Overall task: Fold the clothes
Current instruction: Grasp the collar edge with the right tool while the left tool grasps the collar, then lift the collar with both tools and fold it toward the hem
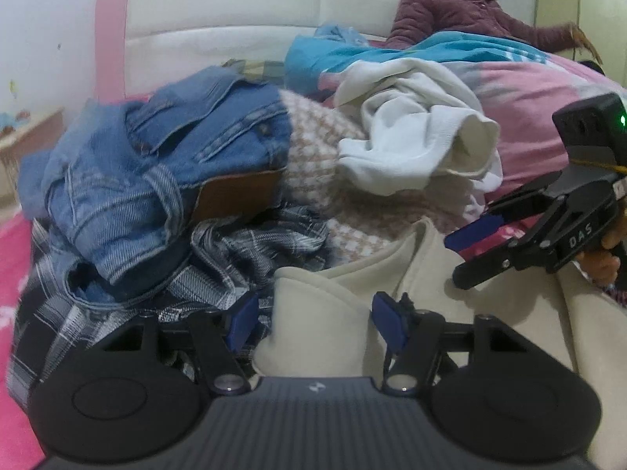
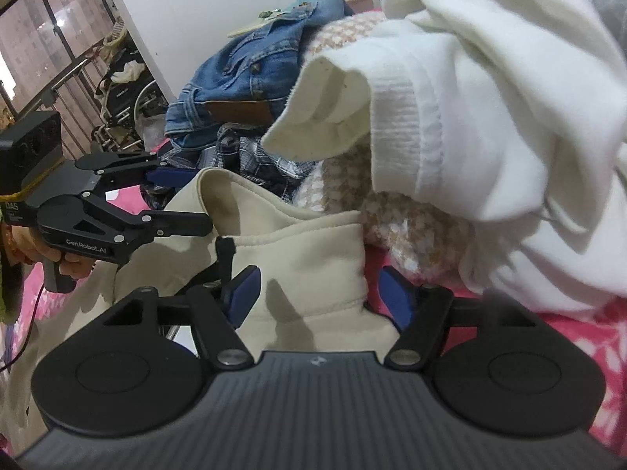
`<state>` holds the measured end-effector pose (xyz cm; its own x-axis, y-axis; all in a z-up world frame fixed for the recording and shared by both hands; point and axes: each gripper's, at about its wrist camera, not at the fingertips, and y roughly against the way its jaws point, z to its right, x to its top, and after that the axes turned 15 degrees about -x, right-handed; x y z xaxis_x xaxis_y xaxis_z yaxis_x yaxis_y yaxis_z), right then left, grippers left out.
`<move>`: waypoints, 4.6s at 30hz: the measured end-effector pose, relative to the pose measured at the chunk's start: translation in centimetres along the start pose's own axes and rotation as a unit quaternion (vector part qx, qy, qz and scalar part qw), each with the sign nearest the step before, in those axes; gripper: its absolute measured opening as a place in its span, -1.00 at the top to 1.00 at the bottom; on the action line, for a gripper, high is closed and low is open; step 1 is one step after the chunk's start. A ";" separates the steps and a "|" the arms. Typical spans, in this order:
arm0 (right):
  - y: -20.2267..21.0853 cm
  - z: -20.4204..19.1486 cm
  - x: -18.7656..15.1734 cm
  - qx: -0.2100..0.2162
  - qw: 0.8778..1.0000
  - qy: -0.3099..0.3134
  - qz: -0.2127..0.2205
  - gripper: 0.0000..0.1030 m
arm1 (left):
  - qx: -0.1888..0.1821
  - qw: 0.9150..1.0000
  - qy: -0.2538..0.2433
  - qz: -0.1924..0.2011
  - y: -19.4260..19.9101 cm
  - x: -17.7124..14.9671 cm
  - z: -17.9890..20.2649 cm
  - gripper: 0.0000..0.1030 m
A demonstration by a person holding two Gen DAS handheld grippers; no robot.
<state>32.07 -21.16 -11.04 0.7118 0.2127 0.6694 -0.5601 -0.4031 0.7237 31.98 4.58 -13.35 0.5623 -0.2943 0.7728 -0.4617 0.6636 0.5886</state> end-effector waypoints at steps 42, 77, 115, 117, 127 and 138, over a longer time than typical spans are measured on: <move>10.1 -9.2 -0.1 -0.031 0.990 0.064 0.125 0.77 | -0.043 0.990 0.039 0.128 12.3 -1.1 8.9 0.79; 24.8 -23.5 -24.5 -0.100 0.978 0.137 0.118 0.29 | -0.029 0.982 0.166 0.085 25.7 -25.2 26.3 -0.37; 19.5 -12.7 -29.0 0.078 0.765 -0.628 -0.116 -0.11 | -0.041 0.847 0.520 0.106 22.7 -27.9 19.1 0.39; 19.9 -12.7 -29.0 0.072 0.760 -0.634 -0.125 -0.10 | -0.043 0.847 0.519 0.103 22.8 -27.9 19.2 0.42; 18.1 -12.3 -29.1 0.080 0.738 -0.654 -0.146 -0.27 | -0.040 0.862 0.495 0.102 23.0 -27.9 19.5 0.63; 21.0 -13.1 -30.7 0.074 0.806 -0.579 -0.093 0.75 | -0.069 0.866 0.480 0.119 25.1 -26.8 20.4 0.86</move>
<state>-7.15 -24.49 -14.17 0.7439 -0.6580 -0.1168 -0.4015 -0.5798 0.7089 -8.63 15.06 -14.45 0.8048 0.5256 0.2757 -0.5934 0.7222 0.3554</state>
